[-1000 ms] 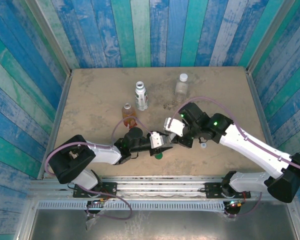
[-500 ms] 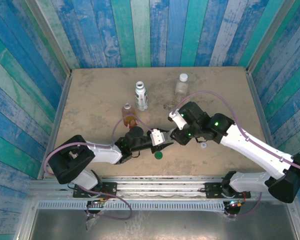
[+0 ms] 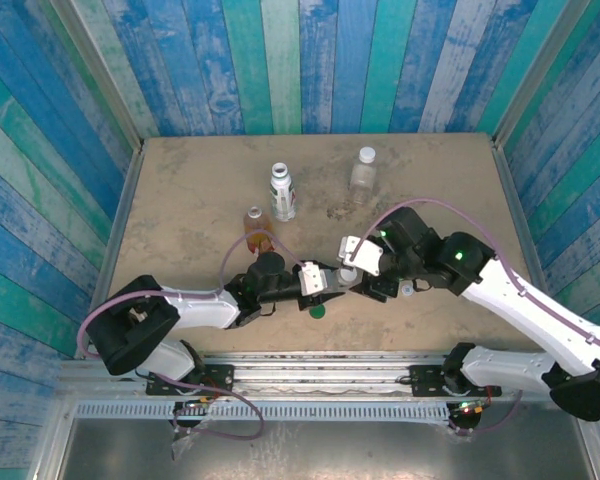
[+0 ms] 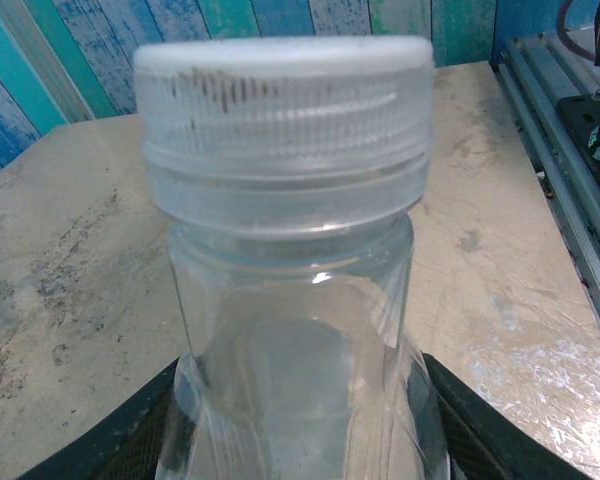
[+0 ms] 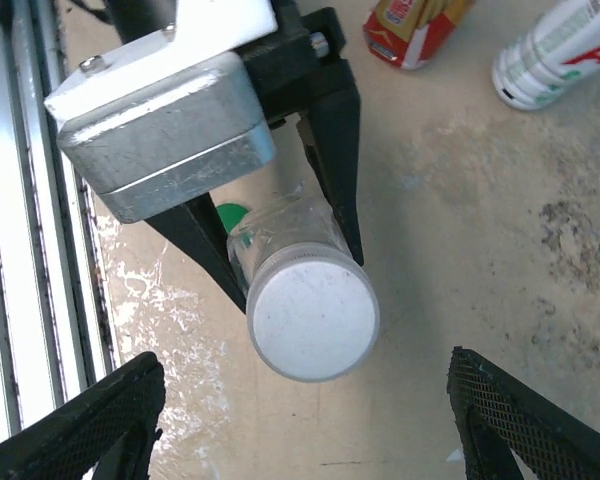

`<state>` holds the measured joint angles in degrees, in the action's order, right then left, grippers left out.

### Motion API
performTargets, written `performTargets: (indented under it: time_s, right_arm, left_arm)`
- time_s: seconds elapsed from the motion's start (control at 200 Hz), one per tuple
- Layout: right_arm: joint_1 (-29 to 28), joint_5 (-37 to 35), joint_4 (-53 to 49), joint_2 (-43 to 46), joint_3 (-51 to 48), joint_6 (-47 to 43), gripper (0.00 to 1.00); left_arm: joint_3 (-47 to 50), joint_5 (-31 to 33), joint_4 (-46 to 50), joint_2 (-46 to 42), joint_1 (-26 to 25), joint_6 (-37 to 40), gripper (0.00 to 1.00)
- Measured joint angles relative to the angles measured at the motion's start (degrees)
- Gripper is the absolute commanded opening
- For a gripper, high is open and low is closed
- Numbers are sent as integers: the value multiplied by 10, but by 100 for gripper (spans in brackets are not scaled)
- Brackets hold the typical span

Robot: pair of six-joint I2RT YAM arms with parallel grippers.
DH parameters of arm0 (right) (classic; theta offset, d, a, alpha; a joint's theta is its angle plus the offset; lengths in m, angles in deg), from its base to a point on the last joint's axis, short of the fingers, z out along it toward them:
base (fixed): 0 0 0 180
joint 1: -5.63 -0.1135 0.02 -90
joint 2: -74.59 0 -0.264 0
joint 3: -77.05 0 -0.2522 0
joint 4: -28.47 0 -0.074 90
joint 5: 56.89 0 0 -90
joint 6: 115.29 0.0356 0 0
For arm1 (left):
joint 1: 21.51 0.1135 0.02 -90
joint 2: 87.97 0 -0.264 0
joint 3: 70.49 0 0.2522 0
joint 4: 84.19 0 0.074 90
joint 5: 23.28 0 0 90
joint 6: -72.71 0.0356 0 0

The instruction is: Screw on the bottle caps

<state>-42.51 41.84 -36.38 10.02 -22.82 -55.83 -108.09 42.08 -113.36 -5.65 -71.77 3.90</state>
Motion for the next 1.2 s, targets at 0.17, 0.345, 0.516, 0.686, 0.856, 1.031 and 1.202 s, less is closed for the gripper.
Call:
performTargets:
  time_s: [0.17, 0.345, 0.516, 0.686, 0.856, 1.031, 1.202]
  right_arm:
    - [0, 6, -1, -35, 19, -38, 60]
    - [0, 11, -3, -66, 29, -50, 56]
    - [0, 19, -7, -82, 29, -56, 47]
    - [0, 27, -11, -90, 29, -56, 34]
    - [1, 28, -11, -93, 32, -21, 20]
    - [1, 20, 14, -95, 26, 93, 16]
    - [-1, 12, 60, -86, -1, 221, 24]
  left_arm:
    - [0, -3, 11, -3, 0, 2, 54]
    - [0, -3, 17, -11, 0, 8, 54]
    - [0, -3, 21, -15, 0, 11, 54]
    - [2, 3, 23, -16, 0, 11, 54]
    - [6, 8, 14, -16, 0, 5, 53]
    - [9, 28, 9, -16, -1, -5, 52]
    - [15, 48, 7, -15, -1, -9, 52]
